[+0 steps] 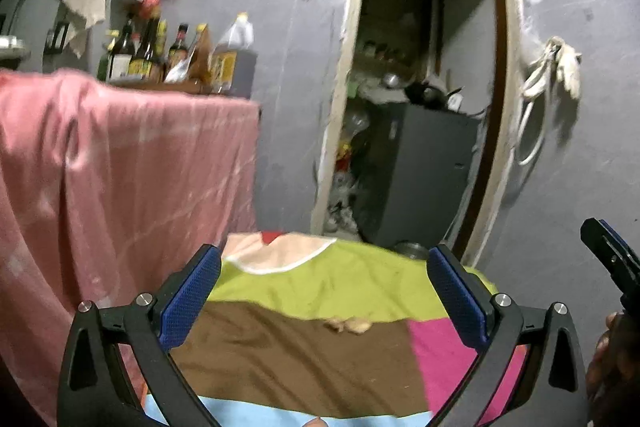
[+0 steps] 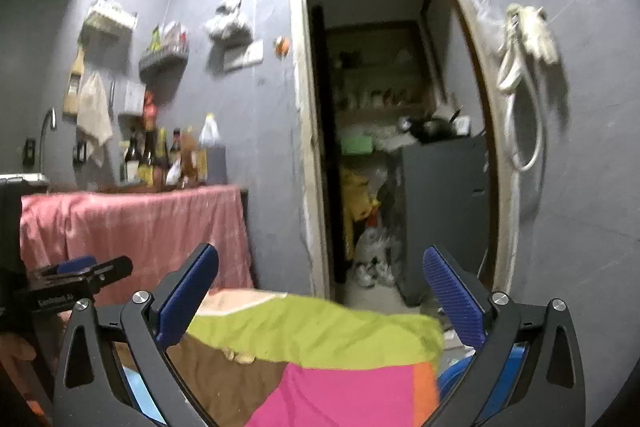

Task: Collect trash
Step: 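Move both open tools back over the two tan stones on the cloth, then grasp the round tan stone with the right tool while the left tool grasps the small tan stone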

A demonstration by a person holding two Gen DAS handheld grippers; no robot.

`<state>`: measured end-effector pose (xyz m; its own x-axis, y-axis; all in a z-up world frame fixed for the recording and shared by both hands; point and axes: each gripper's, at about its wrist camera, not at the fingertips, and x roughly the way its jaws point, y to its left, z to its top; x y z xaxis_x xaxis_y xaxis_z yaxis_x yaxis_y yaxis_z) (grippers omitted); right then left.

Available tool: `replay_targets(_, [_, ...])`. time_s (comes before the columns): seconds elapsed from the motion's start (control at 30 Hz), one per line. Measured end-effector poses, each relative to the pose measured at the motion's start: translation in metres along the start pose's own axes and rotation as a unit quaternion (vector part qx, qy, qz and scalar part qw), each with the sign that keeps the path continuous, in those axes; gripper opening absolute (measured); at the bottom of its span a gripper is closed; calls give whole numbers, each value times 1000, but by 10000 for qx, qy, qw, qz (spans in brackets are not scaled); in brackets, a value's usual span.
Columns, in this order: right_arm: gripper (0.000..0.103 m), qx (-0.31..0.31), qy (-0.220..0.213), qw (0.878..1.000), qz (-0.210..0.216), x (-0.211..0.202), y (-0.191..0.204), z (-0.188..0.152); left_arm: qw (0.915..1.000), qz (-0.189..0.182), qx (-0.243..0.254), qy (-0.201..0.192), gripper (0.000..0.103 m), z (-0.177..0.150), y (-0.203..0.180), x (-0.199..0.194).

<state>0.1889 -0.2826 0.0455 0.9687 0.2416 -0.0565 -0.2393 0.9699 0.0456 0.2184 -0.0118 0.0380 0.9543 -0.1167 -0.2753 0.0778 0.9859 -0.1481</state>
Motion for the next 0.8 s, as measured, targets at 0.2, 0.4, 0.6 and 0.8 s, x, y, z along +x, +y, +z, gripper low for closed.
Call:
replay_targets(0.2, [103, -1, 604, 9976, 327, 42, 5, -22, 9978, 152, -175, 622, 101, -22, 26, 44])
replay_targets(0.4, [101, -69, 1308, 9893, 638, 82, 11, -45, 9930, 264, -245, 1129, 101, -40, 43, 77])
replay_targets(0.6, [85, -241, 2057, 9741, 907, 120, 25, -70, 9869, 345, -177, 1569, 100, -52, 53, 105])
replay_targets(0.8, [83, -426, 2977, 9474, 1093, 157, 38, -96, 9813, 334, -163, 1891, 98, -58, 59, 121])
